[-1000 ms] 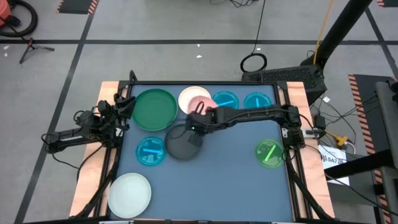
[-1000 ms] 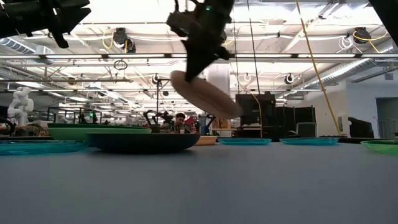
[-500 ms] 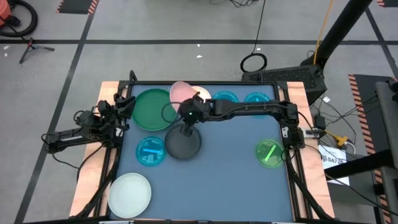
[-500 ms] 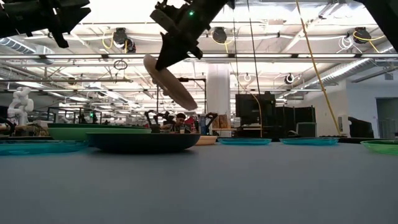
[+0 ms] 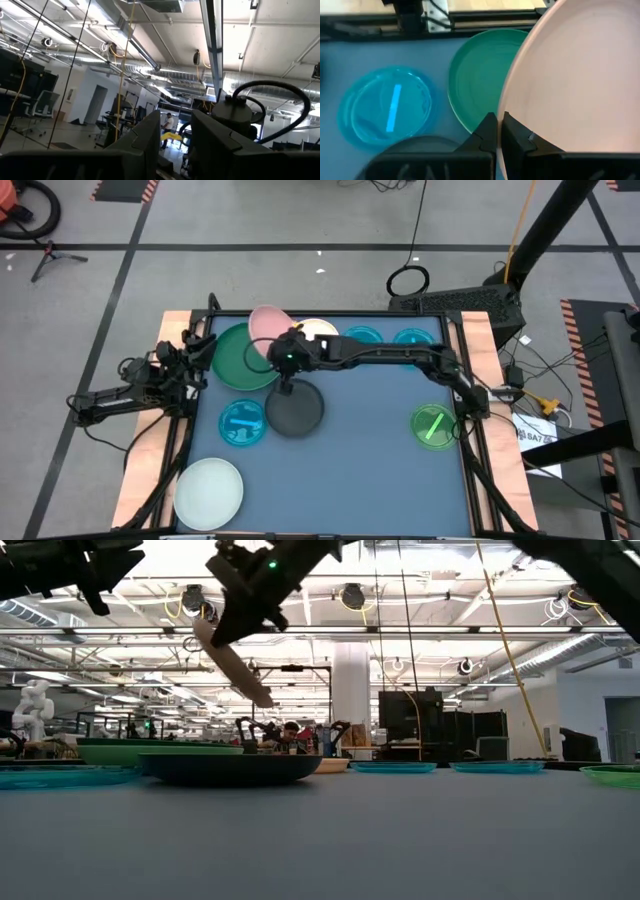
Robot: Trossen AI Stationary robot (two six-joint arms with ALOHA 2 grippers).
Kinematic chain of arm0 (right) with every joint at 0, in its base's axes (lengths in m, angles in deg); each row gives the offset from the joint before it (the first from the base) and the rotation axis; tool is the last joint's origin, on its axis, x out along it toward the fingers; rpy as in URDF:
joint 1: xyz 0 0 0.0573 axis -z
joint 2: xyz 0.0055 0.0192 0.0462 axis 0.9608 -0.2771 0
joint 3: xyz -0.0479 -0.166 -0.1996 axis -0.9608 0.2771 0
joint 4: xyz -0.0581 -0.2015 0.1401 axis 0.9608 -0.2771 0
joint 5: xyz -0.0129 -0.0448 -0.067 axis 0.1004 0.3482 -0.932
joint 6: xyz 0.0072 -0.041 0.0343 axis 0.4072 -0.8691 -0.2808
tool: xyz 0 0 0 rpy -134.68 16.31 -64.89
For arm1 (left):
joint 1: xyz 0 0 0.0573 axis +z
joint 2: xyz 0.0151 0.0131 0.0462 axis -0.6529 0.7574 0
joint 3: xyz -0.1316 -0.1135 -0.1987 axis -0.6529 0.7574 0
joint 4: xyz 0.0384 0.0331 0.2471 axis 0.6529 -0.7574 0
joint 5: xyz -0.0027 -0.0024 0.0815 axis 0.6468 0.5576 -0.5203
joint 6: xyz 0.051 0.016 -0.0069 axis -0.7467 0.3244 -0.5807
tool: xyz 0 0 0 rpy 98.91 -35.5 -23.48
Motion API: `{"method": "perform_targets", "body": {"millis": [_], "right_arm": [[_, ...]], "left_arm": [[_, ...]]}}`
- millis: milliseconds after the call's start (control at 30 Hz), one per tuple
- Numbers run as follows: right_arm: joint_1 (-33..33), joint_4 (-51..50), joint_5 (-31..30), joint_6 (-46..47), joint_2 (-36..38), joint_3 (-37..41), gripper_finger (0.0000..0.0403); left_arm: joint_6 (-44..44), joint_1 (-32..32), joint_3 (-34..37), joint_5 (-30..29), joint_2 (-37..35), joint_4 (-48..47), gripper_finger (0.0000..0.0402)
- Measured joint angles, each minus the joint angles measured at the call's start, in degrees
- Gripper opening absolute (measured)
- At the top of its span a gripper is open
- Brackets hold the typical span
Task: Stack plastic plates
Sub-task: Stack the pink plate on top of the dark green plate, then stack the black plate on top of the pink plate
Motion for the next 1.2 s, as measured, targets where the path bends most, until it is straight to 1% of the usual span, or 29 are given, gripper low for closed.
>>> {"method": "perform_targets", "body": {"millis": [100, 200, 400, 533, 633, 933, 1000, 1067, 1133, 1200], "right_arm": [[0.18, -5.50, 0.02, -2.52, -4.24, -6.74, 0.0002], [0.23, -9.06, 0.05, -7.40, -7.47, -10.49, 0.0002], [0.01, -10.67, -1.04, -12.95, -9.72, -10.05, 0.0005], [-0.47, -8.53, -1.86, -17.09, -9.92, -10.07, 0.0006], [-0.78, -7.18, -1.96, -18.71, -10.49, -10.07, 0.0018], [-0.78, -5.82, -2.02, -18.00, -11.99, -10.07, 0.0093], [-0.78, -5.49, -2.17, -17.14, -11.99, -10.07, 0.0103], [-0.83, -5.04, -3.91, -16.09, -11.99, -10.07, 0.0109], [-0.89, -5.15, -5.17, -14.91, -11.99, -10.07, 0.0113], [-0.87, -5.68, -4.98, -13.15, -11.99, -10.07, 0.0113]], "left_arm": [[0.22, 0.00, 0.00, 0.01, 0.00, -0.02, 0.0115], [0.26, 0.00, 0.00, 0.02, -0.02, -0.05, 0.0115], [0.30, -0.02, 0.00, 0.02, 0.00, -0.35, 0.0115], [0.30, 0.00, 0.00, 0.02, 0.00, -0.37, 0.0115], [0.32, 0.00, 0.00, 0.02, 0.00, -0.35, 0.0115], [0.43, 0.00, 0.00, 0.02, 0.00, -0.66, 0.0115], [0.43, -0.02, 0.00, 0.02, -0.01, -0.70, 0.0115], [0.41, 0.00, 0.00, 0.02, -0.02, -0.94, 0.0115], [0.41, 0.00, 0.00, 0.02, 0.00, -1.07, 0.0115], [0.41, -0.02, 0.00, 0.02, -0.02, -1.10, 0.0115]]}}
